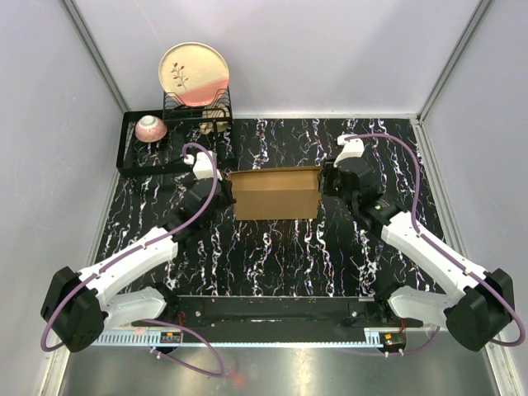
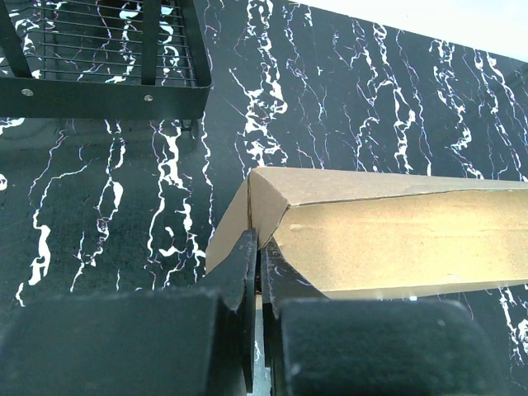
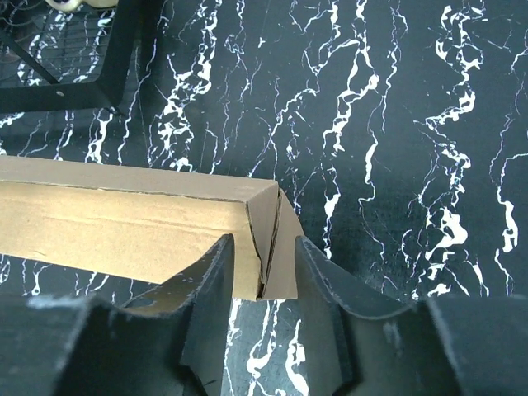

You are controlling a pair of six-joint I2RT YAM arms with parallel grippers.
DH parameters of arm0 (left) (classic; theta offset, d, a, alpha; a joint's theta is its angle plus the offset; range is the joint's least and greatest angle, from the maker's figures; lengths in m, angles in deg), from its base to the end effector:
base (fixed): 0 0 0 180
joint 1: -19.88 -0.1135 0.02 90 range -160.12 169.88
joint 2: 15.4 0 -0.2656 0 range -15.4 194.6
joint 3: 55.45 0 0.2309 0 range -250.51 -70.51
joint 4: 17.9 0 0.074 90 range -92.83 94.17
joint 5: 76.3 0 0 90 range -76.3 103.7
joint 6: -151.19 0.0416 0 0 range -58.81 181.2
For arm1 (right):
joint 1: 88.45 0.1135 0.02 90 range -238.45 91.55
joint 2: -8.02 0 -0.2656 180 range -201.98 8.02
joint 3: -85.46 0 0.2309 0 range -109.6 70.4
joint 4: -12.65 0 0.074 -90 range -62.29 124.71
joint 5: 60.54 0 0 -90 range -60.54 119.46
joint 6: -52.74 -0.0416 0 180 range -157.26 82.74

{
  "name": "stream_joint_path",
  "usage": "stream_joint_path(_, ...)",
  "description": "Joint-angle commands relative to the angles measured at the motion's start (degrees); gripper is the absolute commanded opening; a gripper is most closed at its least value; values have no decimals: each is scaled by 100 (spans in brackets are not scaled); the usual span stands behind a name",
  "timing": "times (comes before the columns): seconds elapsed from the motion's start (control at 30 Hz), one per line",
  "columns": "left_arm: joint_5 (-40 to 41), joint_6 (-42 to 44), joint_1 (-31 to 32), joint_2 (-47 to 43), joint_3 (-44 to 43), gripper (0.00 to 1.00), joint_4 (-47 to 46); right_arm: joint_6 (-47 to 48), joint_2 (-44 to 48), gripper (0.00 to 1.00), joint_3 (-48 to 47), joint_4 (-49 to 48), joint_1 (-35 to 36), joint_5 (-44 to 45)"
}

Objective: Fold the paper box

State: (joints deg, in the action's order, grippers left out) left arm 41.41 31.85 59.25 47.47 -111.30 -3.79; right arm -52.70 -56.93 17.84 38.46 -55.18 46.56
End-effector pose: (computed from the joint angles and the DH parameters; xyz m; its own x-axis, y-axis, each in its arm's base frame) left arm 0.1912 -0.1318 0.2817 -0.3538 -0.2708 -0.8953 0.0607 0.9485 -0.3109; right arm 0.2097 0.1230 0.3202 -0.3961 0.0444 -0.9171 -0.2000 0.9707 0.1334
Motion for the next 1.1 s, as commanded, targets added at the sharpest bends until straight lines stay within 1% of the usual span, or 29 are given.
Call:
stream_joint_path(0.0, -2, 139, 35, 278, 186, 0, 1334, 173, -132, 37, -290, -327, 21, 170)
stream_joint_path(0.2, -11, 157, 61, 269, 186, 0, 1334, 252, -106, 29, -299, -442, 21, 241)
stream_joint_path(0.23, -11, 166, 61, 278, 177, 0, 1343, 252, -97, 22, -299, -450, 12, 241)
stream_joint_path(0.3, -19, 157, 70, 287, 177, 0, 1343, 252, -71, 15, -282, -468, 21, 241)
stream_joint_path(0.33, -19, 166, 79, 296, 169, 0, 1334, 252, -79, 3, -247, -459, 21, 232)
stream_joint_path(0.37, -19, 157, 79, 305, 168, 0, 1334, 235, -62, 0, -220, -468, 21, 232)
stream_joint_path(0.6, -11, 104, 105, 313, 195, 0, 1317, 138, 105, 0, 149, -477, 21, 188)
stream_joint_path(0.83, -55, 16, 123, 296, 283, 0, 1290, -29, 307, 0, 763, -442, 21, 127)
stream_joint_path(1.07, -107, -28, 132, 322, 327, 0, 1282, -187, 448, 0, 1177, -424, 21, 127)
